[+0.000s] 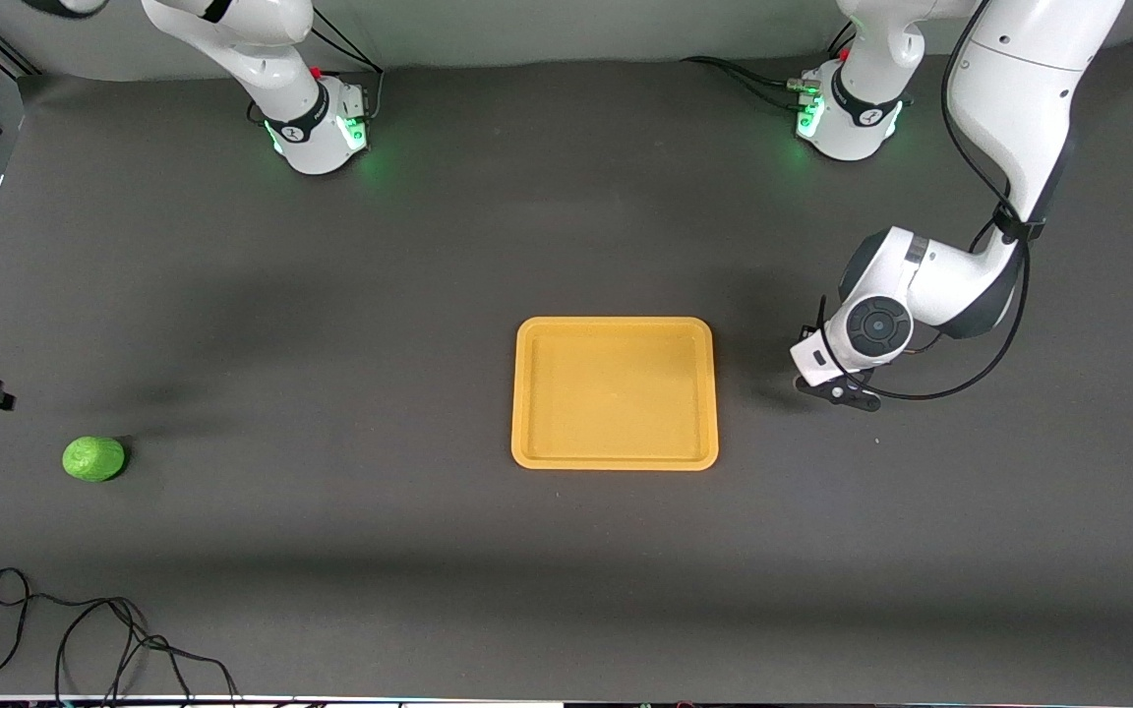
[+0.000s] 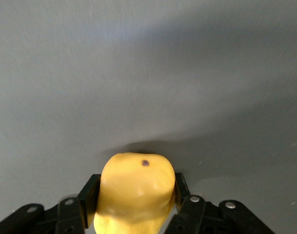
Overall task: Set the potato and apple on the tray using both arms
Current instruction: 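Carry the potato onto the tray while the right gripper grasps the apple, then release the potato and withdraw the left gripper while the right lifts the apple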
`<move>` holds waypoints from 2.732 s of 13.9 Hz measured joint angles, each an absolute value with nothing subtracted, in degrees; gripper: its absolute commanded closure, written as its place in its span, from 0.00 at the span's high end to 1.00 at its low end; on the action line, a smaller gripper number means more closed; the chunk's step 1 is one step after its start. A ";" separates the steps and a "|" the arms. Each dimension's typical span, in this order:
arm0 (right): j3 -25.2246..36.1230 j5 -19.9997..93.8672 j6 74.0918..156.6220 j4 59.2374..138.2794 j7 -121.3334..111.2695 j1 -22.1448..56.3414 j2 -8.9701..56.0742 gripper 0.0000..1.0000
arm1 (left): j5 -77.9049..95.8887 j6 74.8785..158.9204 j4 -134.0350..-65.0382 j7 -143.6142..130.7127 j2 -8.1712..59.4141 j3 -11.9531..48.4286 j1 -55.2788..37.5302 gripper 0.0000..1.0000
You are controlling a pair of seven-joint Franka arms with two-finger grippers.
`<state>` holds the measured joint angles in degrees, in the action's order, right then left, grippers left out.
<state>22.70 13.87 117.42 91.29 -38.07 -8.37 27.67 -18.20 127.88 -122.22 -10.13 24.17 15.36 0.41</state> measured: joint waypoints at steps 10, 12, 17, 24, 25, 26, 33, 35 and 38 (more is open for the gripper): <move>22.71 27.29 131.04 93.69 -46.36 -8.53 40.23 1.00 | -0.30 115.74 -95.65 -32.76 35.64 17.36 -11.97 0.05; 22.68 27.50 133.22 93.67 -46.44 -8.52 41.73 1.00 | -0.24 116.04 -93.67 -35.78 37.95 17.38 -12.78 0.10; 22.45 30.04 135.37 93.59 -47.97 -8.51 43.64 0.79 | -0.21 116.09 -89.88 -37.95 39.91 17.40 -15.97 0.25; 22.22 31.22 137.06 91.89 -51.53 -8.27 44.54 0.25 | -0.76 117.88 -89.39 -38.19 42.40 16.67 -16.43 1.00; 22.22 31.21 136.52 90.93 -51.54 -8.02 44.42 0.24 | -1.75 117.88 -89.29 -38.19 42.40 16.66 -16.38 1.00; 22.27 30.77 134.79 89.68 -51.54 -7.69 43.93 0.24 | -2.99 117.88 -89.19 -38.19 42.40 16.65 -16.37 1.00; 22.73 12.27 110.95 85.02 -39.17 -4.34 25.50 0.24 | -5.07 110.47 -82.69 -38.08 40.65 16.42 -14.48 1.00; 22.71 9.94 104.46 85.08 -33.72 -1.69 20.31 0.24 | -5.26 101.69 -78.65 -35.09 37.78 16.36 -11.53 1.00; 22.56 8.55 98.51 85.64 -23.54 4.97 15.45 0.24 | -5.57 93.86 -75.78 -22.87 30.89 16.10 -4.97 1.00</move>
<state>22.56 8.55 98.51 85.64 -23.54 4.97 15.45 -5.57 93.86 -75.78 -22.87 30.89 16.10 -4.97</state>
